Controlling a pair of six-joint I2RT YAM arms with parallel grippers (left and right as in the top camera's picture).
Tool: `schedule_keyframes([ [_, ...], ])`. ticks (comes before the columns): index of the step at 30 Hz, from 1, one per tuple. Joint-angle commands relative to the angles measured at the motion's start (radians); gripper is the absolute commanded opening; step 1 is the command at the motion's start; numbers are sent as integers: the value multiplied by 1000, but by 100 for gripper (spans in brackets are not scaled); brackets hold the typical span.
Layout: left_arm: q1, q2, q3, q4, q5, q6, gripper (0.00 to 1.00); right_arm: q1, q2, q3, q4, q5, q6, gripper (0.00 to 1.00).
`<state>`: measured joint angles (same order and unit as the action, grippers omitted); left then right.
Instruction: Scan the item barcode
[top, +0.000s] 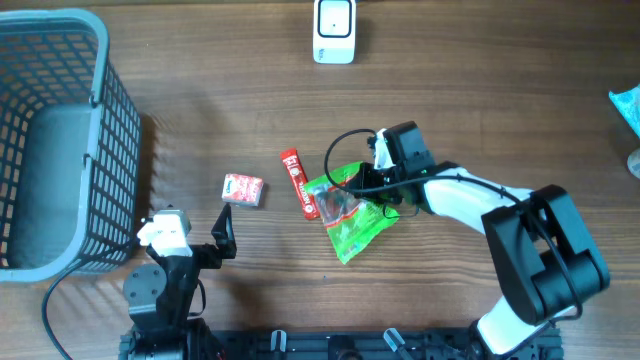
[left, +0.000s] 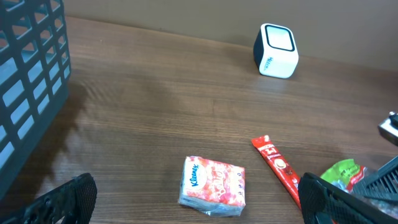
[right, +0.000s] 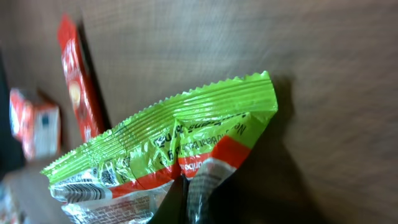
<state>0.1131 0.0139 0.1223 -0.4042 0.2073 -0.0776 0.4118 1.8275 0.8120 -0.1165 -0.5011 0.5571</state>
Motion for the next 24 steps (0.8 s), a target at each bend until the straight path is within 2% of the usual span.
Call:
schedule_keyframes([
  [1, 0, -6, -3, 3, 2, -9, 100, 14, 16, 109, -251, 23, -119, 4],
  [4, 0, -6, -3, 3, 2, -9, 100, 14, -73, 279, -381, 56, -166, 4],
  [8, 0, -6, -3, 3, 2, -9, 100, 14, -124, 387, -413, 81, -188, 4],
  [13, 0, -6, -3, 3, 2, -9, 100, 14, -126, 399, -417, -13, -195, 4],
  [16, 0, -6, -3, 3, 2, -9, 100, 13, -126, 399, -431, 77, -203, 4],
  [17, 0, -6, -3, 3, 2, -9, 100, 13, -126, 399, -431, 90, -204, 21],
  [18, 0, -6, -3, 3, 2, -9, 100, 13, -126, 399, -427, 91, -216, 100],
  [22, 0, -6, -3, 3, 2, -9, 100, 13, -128, 428, -451, 275, -293, 100],
  [24, 0, -6, -3, 3, 2, -9, 100, 14, -134, 479, -520, 281, -384, 100],
])
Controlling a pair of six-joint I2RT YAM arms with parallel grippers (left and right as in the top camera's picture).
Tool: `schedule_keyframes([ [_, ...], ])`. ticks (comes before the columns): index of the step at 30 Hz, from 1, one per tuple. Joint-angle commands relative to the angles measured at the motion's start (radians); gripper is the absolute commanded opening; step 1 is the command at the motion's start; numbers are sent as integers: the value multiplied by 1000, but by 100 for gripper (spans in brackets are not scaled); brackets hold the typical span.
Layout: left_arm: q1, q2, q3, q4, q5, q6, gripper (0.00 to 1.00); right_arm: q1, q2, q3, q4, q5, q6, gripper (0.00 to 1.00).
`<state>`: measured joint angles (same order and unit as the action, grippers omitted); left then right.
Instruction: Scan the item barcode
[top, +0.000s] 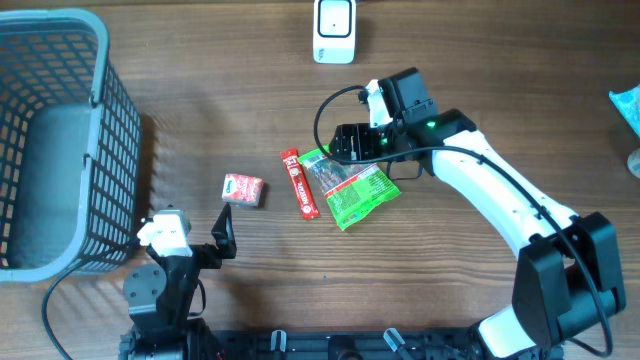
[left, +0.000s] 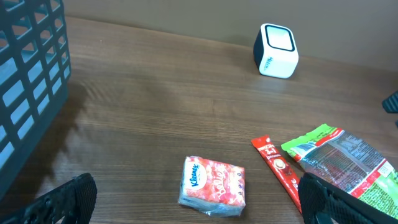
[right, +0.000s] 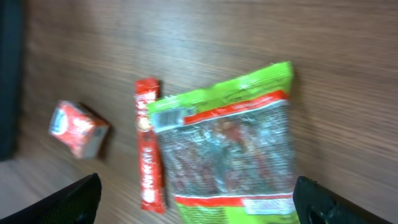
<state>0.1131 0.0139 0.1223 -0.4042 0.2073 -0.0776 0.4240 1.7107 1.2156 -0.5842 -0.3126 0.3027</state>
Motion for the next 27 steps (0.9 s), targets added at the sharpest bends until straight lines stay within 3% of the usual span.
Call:
schedule_keyframes([
  [1, 0, -6, -3, 3, 2, -9, 100, 5, -18, 88, -81, 87, -153, 100],
  [6, 0, -6, -3, 3, 2, -9, 100, 25, 41, 5, -141, -15, -254, 100],
  [22, 0, -6, -3, 3, 2, -9, 100, 77, 381, -33, -60, 239, -212, 100],
  [23, 0, -6, -3, 3, 2, -9, 100, 85, 394, -33, -58, 238, -208, 90],
  [25, 0, -6, -3, 3, 2, -9, 100, 94, 397, -32, -43, 213, -196, 62],
  [26, 0, -6, -3, 3, 2, -9, 100, 94, 393, -28, -36, 180, -193, 21],
  [27, 0, -6, -3, 3, 2, -9, 100, 94, 391, -22, -36, 161, -182, 10],
])
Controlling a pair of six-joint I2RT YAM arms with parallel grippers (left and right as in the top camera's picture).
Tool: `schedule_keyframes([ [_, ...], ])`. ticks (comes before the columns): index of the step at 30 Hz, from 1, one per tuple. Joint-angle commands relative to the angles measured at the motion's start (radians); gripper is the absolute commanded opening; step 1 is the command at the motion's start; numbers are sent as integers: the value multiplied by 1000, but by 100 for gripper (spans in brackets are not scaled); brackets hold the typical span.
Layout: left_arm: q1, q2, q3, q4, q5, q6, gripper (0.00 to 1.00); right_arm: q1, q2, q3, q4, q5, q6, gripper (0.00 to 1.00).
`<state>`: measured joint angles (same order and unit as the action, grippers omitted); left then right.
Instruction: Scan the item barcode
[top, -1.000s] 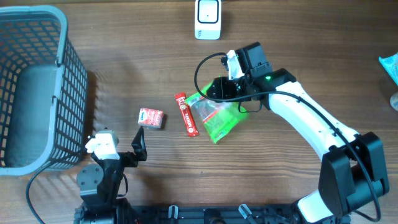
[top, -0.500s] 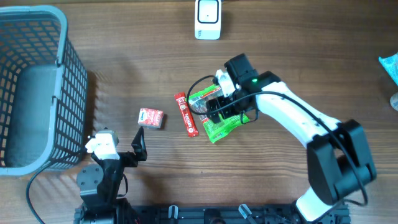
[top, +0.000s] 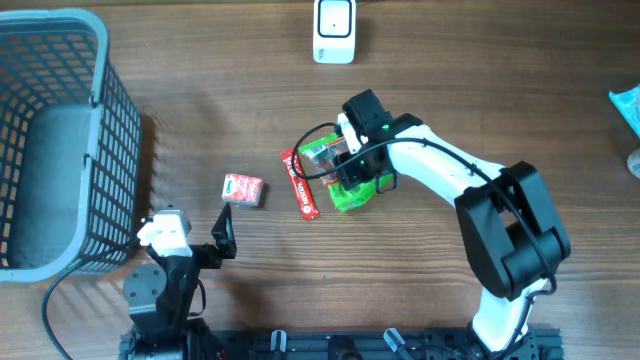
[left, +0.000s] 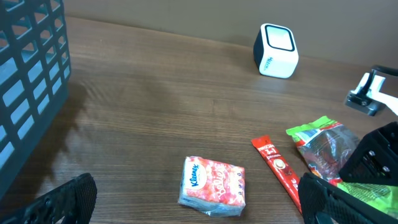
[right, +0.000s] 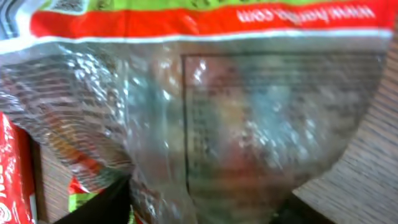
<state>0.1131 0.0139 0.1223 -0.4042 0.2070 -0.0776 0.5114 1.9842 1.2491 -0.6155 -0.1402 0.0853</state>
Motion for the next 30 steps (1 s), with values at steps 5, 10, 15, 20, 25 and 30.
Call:
schedule_keyframes([
  [5, 0, -6, -3, 3, 2, -9, 100, 6, 48, 21, -56, -12, 81, 4],
  [10, 0, -6, -3, 3, 2, -9, 100, 6, -211, 113, -101, 56, 83, 4],
  [15, 0, -6, -3, 3, 2, -9, 100, 7, -523, 113, -89, 171, 72, 4],
  [20, 0, -6, -3, 3, 2, -9, 100, 48, -753, 113, -57, 172, -104, 4],
  [25, 0, -6, -3, 3, 2, -9, 100, 118, -797, 112, 5, 243, -307, 4],
  [30, 0, -6, -3, 3, 2, -9, 100, 143, -772, 112, 118, 391, -373, 5],
])
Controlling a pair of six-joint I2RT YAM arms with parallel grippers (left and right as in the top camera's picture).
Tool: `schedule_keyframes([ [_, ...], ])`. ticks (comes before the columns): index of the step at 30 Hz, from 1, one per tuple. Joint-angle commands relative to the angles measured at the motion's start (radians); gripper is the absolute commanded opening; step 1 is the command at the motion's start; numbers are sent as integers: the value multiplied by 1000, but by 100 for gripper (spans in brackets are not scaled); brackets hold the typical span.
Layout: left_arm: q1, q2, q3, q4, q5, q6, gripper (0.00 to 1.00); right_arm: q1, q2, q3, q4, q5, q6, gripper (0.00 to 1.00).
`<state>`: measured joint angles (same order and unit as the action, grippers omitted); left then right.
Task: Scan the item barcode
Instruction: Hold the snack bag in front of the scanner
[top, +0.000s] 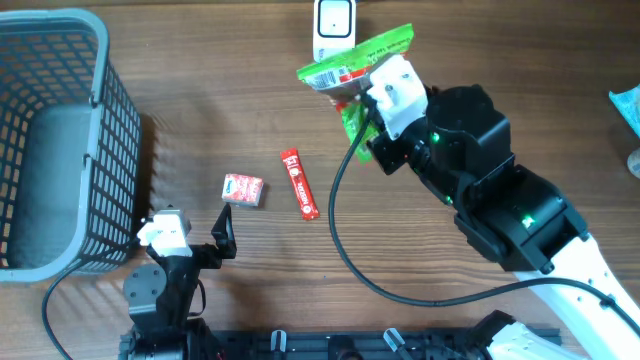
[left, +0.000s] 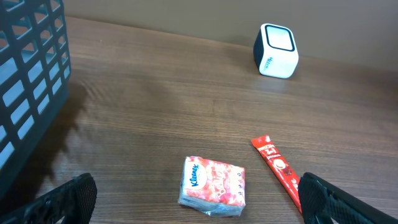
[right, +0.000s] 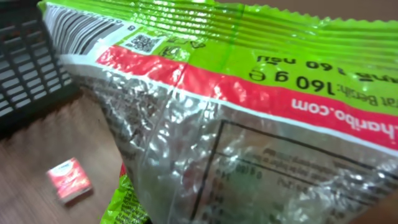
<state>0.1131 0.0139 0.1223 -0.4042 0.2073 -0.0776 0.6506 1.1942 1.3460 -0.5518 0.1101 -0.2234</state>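
Observation:
A green and red Haribo candy bag (top: 352, 62) hangs above the table just in front of the white scanner (top: 333, 27). My right gripper (top: 365, 110) is shut on the bag's lower part. In the right wrist view the bag (right: 249, 118) fills the frame, its barcode (right: 78, 25) at the upper left, and the fingers are hidden behind it. My left gripper (left: 199, 208) rests open at the table's near left, fingers (left: 68, 199) wide apart, nothing between them. The scanner (left: 277, 42) also shows in the left wrist view.
A Kleenex tissue pack (top: 243, 189) and a red snack stick (top: 300, 183) lie mid-table. A grey mesh basket (top: 60, 140) stands at the left. A blue packet (top: 627, 105) pokes in at the right edge.
The candy bag lay on the table beside the red stick under my right gripper. Now it is off the table, held up in front of the scanner. The left arm has not moved.
My right gripper was low at the bag's edge on the table. Then it stood open above the bag, which lay flat beside the red stick. Then it was down on the bag. Now it holds the bag up by the scanner.

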Motion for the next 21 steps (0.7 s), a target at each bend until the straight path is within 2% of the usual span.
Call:
schedule_keyframes([
  [1, 0, -6, -3, 3, 2, -9, 100, 4, 47, 15, 73, 230, -70, 5],
  [4, 0, -6, -3, 3, 2, -9, 100, 3, 217, 13, 195, 531, -198, 4],
  [7, 0, -6, -3, 3, 2, -9, 100, 2, 428, 13, 499, 720, -434, 4],
  [10, 0, -6, -3, 3, 2, -9, 100, -23, 677, 13, 1020, 867, -805, 4],
  [12, 0, -6, -3, 3, 2, -9, 100, -45, 816, 14, 1350, 861, -1064, 4],
  [14, 0, -6, -3, 3, 2, -9, 100, -65, 923, 14, 1596, 818, -1281, 5],
  [17, 0, -6, -3, 3, 2, -9, 100, -107, 1048, 16, 1722, 748, -1466, 4],
  [21, 0, -6, -3, 3, 2, -9, 100, -148, 1106, 45, 1721, 724, -1441, 4],
])
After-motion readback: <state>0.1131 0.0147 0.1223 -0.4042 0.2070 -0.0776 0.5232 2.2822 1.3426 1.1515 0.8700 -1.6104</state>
